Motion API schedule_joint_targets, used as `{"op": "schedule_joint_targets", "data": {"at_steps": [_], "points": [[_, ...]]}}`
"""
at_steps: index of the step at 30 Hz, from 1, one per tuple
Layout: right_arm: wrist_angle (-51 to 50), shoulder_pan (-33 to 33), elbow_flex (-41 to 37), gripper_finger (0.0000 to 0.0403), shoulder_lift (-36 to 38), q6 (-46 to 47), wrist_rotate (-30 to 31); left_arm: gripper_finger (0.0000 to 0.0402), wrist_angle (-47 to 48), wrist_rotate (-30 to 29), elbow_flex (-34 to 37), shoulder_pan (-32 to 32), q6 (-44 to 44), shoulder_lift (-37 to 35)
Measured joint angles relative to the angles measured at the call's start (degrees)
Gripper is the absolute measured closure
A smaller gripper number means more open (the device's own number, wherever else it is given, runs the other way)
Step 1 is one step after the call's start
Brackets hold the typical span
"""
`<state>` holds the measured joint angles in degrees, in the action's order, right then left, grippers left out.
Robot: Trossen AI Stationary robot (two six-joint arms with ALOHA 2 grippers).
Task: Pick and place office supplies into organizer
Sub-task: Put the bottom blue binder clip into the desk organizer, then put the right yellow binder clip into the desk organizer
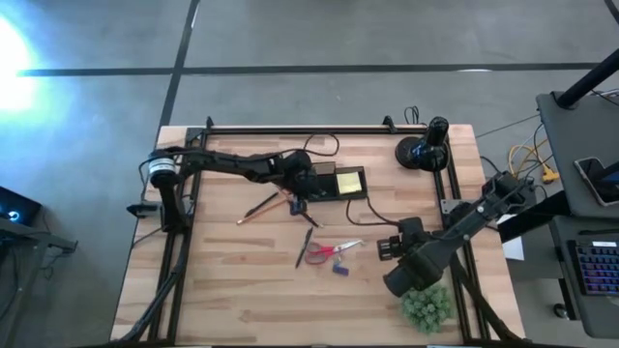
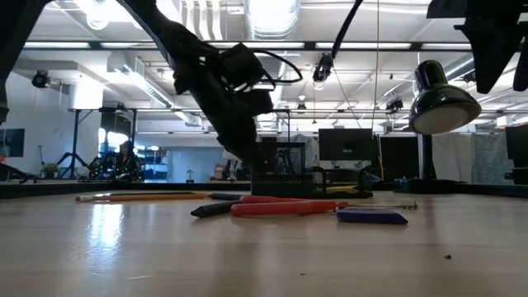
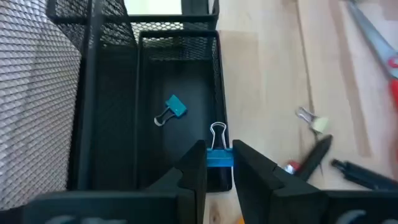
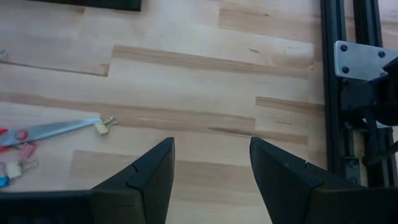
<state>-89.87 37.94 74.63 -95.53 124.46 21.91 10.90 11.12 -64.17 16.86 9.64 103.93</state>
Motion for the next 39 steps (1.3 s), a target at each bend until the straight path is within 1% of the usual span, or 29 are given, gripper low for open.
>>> {"op": "schedule_joint_targets", "data": {"at_steps": [3, 5, 7, 9, 12, 16, 18, 21, 22, 24, 27, 28, 30, 31, 32, 35, 36, 39], "points": [[0.33, -0.29, 0.06, 0.0204, 0.02, -0.03, -0.01, 0.0354, -1.24, -1.34, -0.42, 0.1, -0.36, 0.06], [0.36, -0.29, 0.07, 0.0204, 0.02, -0.02, 0.01, 0.0354, -2.16, -3.7, -0.49, 0.14, -0.34, -0.26], [0.34, -0.26, 0.07, 0.0204, 0.02, -0.14, 0.04, 0.0353, -1.99, -7.44, -0.47, -0.1, -0.51, -0.56], [0.38, -0.24, 0.07, 0.0204, 0.02, -0.55, 0.05, 0.0347, -1.95, -8.65, -0.49, -0.2, -2.16, -0.59], [0.41, -0.24, 0.07, 0.0204, 0.02, -1.36, 0.13, 0.0323, -1.87, -8.08, -0.4, -0.3, -7.29, -0.38], [0.5, -0.22, 0.07, 0.0204, 0.02, -1.51, 0.13, 0.028, -1.28, -7.52, -0.25, -1.09, -12.55, -0.57], [0.69, -0.22, 0.07, 0.0204, 0.02, -1.51, 0.13, 0.0257, -1.25, -7.15, -0.27, -1.59, -13.89, -1.09], [2.11, -0.18, 0.07, 0.0204, 0.02, -2.73, 0.11, 0.0228, 2.29, -5.77, -0.55, -2.34, -14.76, -3.26], [3.04, -0.01, 0.09, 0.0204, 0.02, -4.19, 0.11, 0.0223, 4.01, -4.48, -0.51, -2.69, -13.74, -4.56], [4.94, 0.27, 0.09, 0.0204, 0.02, -7.96, -0.22, 0.0219, 8.7, -2.43, 0.3, -4.14, -8.81, -8.16], [6.79, 0.33, 0.02, 0.0204, -0.01, -13.49, -1.35, 0.0224, 15.81, -0.98, 3.66, -7.62, 3.97, -15.79], [7.4, 0.3, 0.02, 0.0204, -0.04, -15.26, -1.31, 0.0227, 16.27, -0.6, 5.77, -8.54, 6.96, -17.93], [8.06, 0.29, -0.05, 0.0204, -0.09, -19.72, -1.33, 0.0235, 14.25, -0.43, 9.45, -9.78, 9.97, -20.22], [8.9, 0.23, -0.09, 0.0204, -0.09, -22.6, -1.32, 0.0238, 12.38, -0.08, 10.69, -10.32, 9.79, -20.78], [10.27, -0.15, -0.09, 0.0204, -0.09, -25.83, -1.44, 0.0242, 10.76, 0.45, 11.31, -10.87, 7.73, -21.06], [16.59, -2.15, -0.35, 0.0204, -0.11, -36.09, -4.4, 0.0252, 8.64, 2.11, 11.59, -12.31, -2.38, -21.66], [19.5, -2.82, -0.77, 0.0204, -0.11, -40.18, -4.87, 0.0255, 8.64, 2.34, 12.25, -12.7, -4.19, -21.74], [29.62, -5.06, -3.6, 0.0204, -0.9, -52.78, -4.15, 0.0264, 7.32, 1.9, 15.31, -14.1, -5.78, -22.24]]}}
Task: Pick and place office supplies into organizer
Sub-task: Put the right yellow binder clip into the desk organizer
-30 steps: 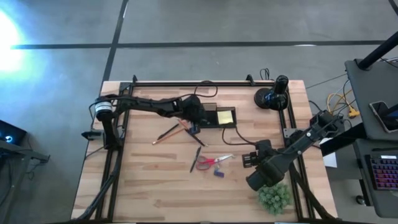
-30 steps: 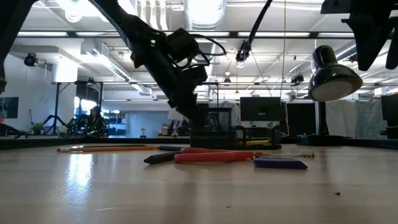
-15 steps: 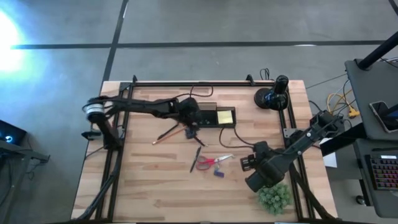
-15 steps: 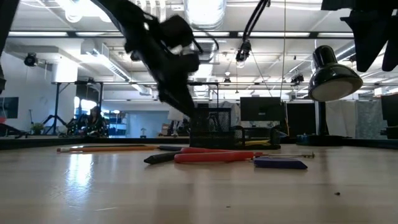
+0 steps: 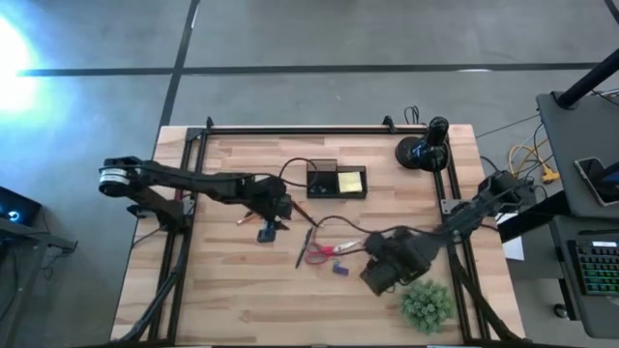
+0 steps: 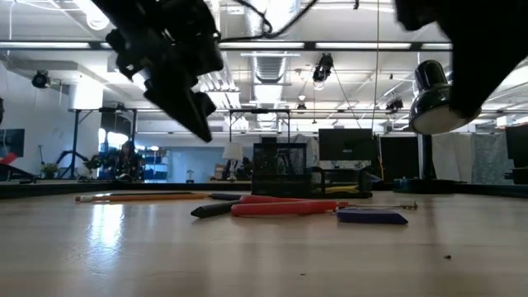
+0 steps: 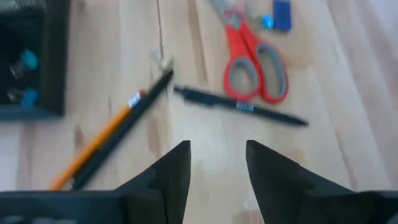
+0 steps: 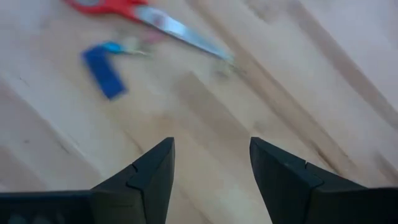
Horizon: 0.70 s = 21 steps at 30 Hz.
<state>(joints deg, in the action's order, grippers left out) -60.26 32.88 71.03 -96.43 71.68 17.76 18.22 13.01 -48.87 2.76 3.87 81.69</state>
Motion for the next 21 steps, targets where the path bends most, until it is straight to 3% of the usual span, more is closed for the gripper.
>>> {"op": "schedule_joint_targets", "data": {"at_steps": [4, 11, 13, 18, 21], "points": [[4.13, -4.14, -6.78, 0.0204, 0.02, -8.75, 0.21, 0.0271, -1.61, 0.29, 3.49, -1.96, -4.26, -0.29], [17.02, -11.63, -20.38, 0.0204, 5.54, -18.03, -13.53, 0.0272, -7.56, -6.94, 9.06, -4.13, -21.31, 0.02], [16.28, -12.28, -20.64, 0.0204, 7.11, -28.38, -13.34, 0.0272, -8.97, -8.12, 10.02, -5.57, -21.63, -0.36], [15.67, -12.46, -20.6, 0.0204, 9.34, -64.67, -8.85, 0.0272, -15.17, -12.41, 12.45, -9.15, -20.23, -0.72], [19.33, -14.32, -20.81, 0.0204, 8.67, -76.62, -8.93, 0.0272, -15.99, -14.53, 12.49, -9.9, -20.62, -0.61]]}}
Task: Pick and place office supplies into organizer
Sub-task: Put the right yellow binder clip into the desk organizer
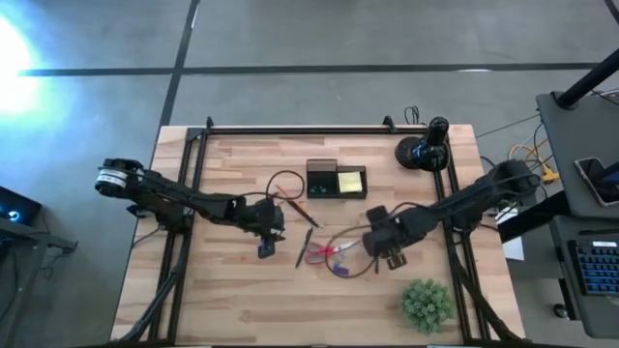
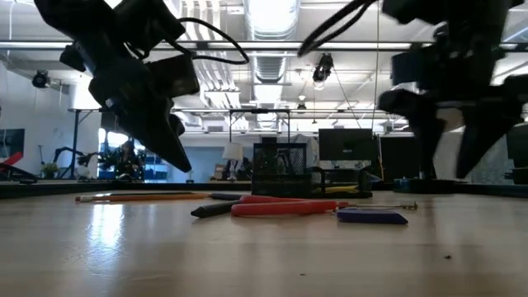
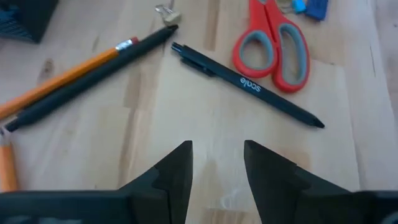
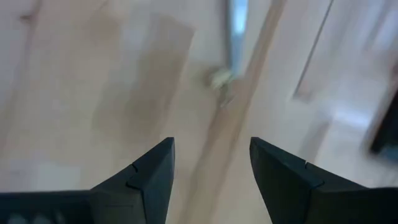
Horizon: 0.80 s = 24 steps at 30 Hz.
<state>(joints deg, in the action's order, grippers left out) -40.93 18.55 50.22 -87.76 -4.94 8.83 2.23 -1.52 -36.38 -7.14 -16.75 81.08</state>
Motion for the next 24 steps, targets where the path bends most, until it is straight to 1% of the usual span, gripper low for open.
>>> {"op": "schedule_joint_targets", "data": {"at_steps": [2, 4, 8, 16, 19, 24], "points": [[2.14, -0.87, 0.0, 0.0204, -1.47, -4.87, -0.58, 0.0272, -0.41, -0.81, -0.11, -0.02, -0.91, 0.0], [3.07, -1.51, 0.4, 0.0204, -3.02, -7.86, -1.82, 0.0272, -0.92, -0.88, -0.27, 0.0, -0.96, 0.0], [2.02, -2.84, 1.94, 0.0204, -6.34, -7.16, -3.8, 0.0272, -1.87, -2.01, -0.55, 0.0, -0.97, 0.0], [3.39, -3.15, 4.76, 0.0204, -10.0, -8.62, -4.5, 0.0272, -2.3, -2.06, -2.39, 0.36, -1.05, 0.0], [3.71, -3.2, 5.94, 0.0204, -10.56, -9.1, -4.3, 0.0272, -2.22, -2.06, -2.59, 0.42, -1.13, 0.0], [3.67, -3.61, 5.76, 0.0204, -10.59, -8.57, -4.6, 0.0272, -2.24, -2.06, -2.69, 0.42, -2.66, 0.0]]}}
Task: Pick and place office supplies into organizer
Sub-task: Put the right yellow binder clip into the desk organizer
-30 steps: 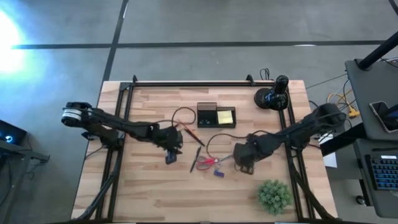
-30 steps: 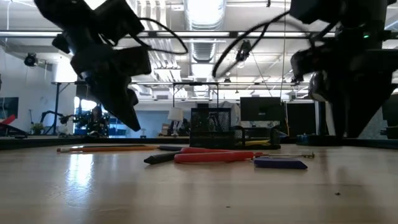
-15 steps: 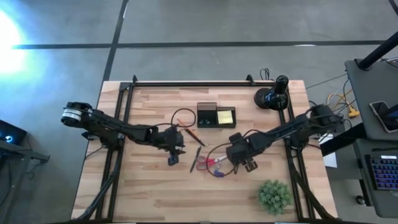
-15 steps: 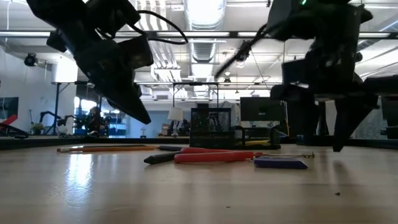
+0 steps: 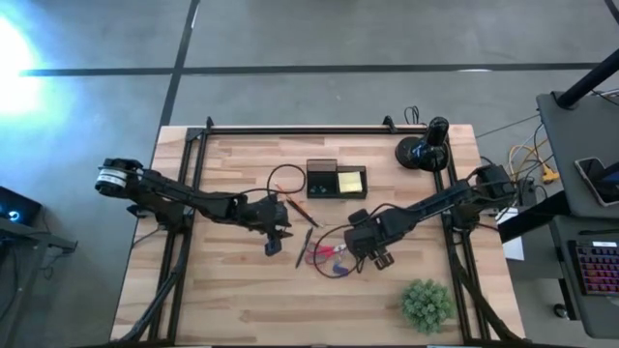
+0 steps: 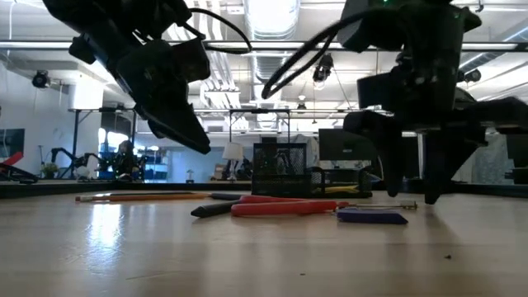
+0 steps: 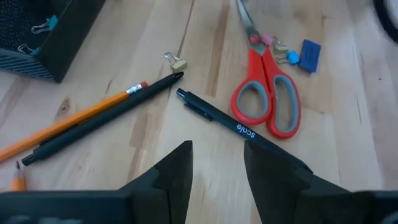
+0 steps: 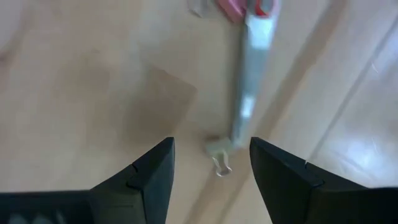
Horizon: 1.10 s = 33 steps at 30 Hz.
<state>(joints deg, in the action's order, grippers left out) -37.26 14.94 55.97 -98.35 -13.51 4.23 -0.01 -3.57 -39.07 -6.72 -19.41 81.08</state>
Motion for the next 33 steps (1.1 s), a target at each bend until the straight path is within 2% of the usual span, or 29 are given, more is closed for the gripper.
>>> {"op": "schedule_joint_targets", "data": {"at_steps": [10, 17, 26, 33], "points": [[0.51, 0.04, -1.25, 0.021, -0.66, -0.34, -3.4, 0.0272, 0.02, 0.0, 0.49, 0.0, 0.04, 0.0], [0.81, 0.04, -1.3, 0.0252, -0.7, -1.95, -3.4, 0.0272, 0.08, 0.02, 1.51, 0.0, 0.06, 0.0], [1.78, 0.04, -1.46, 0.0304, -0.7, -11.54, -3.36, 0.0272, 0.06, 0.02, 1.55, 0.0, 0.2, 0.0], [1.45, -0.09, -1.49, 0.0334, -0.7, -10.72, -2.92, 0.0272, 0.06, 0.02, 1.51, 0.0, 0.17, 0.0]]}}
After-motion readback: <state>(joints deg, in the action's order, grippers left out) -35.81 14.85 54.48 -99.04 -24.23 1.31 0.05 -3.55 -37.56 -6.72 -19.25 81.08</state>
